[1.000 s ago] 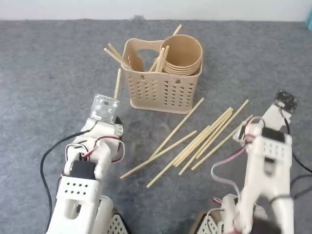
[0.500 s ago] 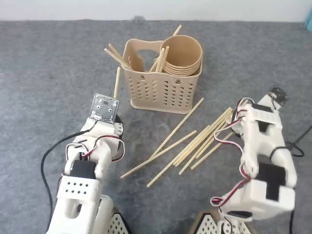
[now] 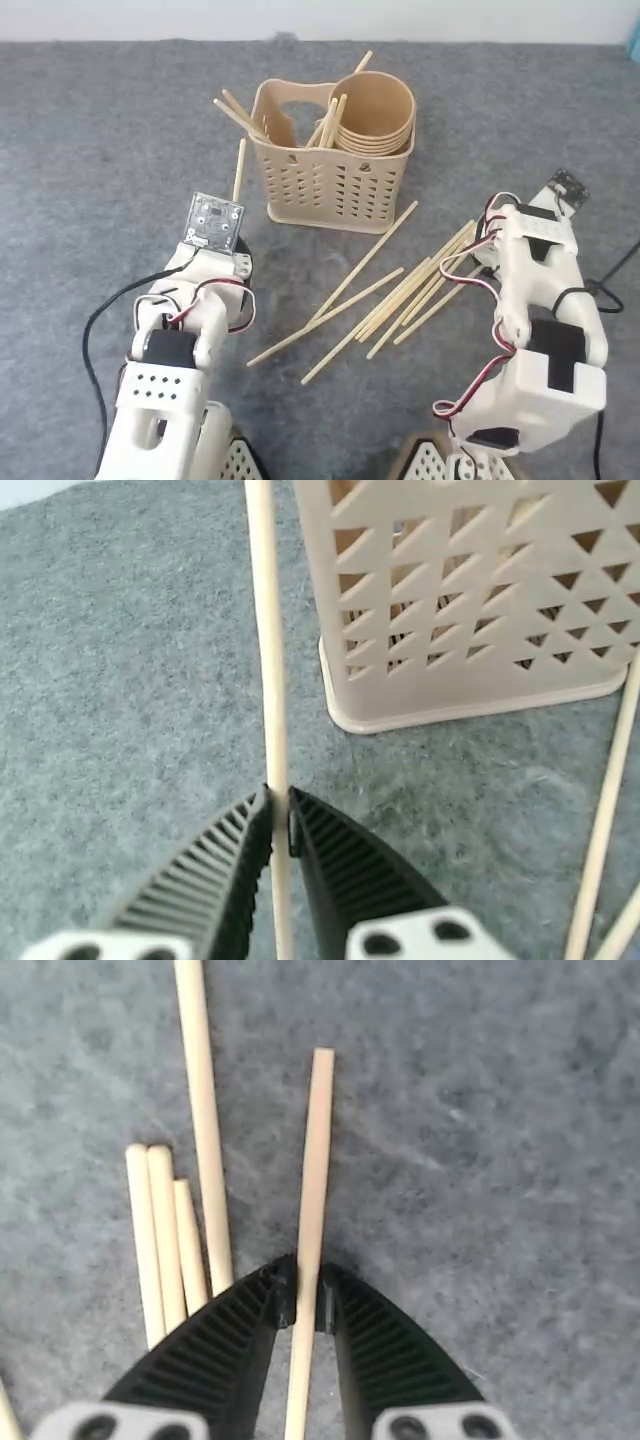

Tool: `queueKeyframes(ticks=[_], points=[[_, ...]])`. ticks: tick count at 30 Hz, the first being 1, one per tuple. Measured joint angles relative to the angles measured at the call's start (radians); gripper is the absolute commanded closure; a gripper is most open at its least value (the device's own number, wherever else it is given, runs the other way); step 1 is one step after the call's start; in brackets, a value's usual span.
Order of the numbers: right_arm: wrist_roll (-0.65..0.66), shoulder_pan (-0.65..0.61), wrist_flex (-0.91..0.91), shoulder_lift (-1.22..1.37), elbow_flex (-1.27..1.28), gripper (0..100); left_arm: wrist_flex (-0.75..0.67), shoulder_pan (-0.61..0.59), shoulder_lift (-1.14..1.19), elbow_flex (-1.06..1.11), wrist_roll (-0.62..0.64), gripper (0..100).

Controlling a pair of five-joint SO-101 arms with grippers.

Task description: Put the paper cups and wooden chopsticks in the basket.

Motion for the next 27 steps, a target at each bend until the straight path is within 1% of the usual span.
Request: queueKeyframes(ticks=[2,9,13,18,27], points=[[0.000,0.000,0.000,0.000,0.000,99.4,0.000,0.000,0.000,0.000,0.000,98],[0.000,0.003,0.017,0.000,0.000,99.1,0.000,0.000,0.000,0.000,0.000,99],[0.008,0.003,0.071,-0.025,0.005,99.1,0.000,0.002,0.000,0.000,0.000,99],[0.061,0.003,0.112,-0.121,0.101,99.1,0.000,0.000,0.000,0.000,0.000,99],[0.072,0.003,0.121,-0.354,0.206,99.1,0.000,-0.005,0.000,0.000,0.000,99]])
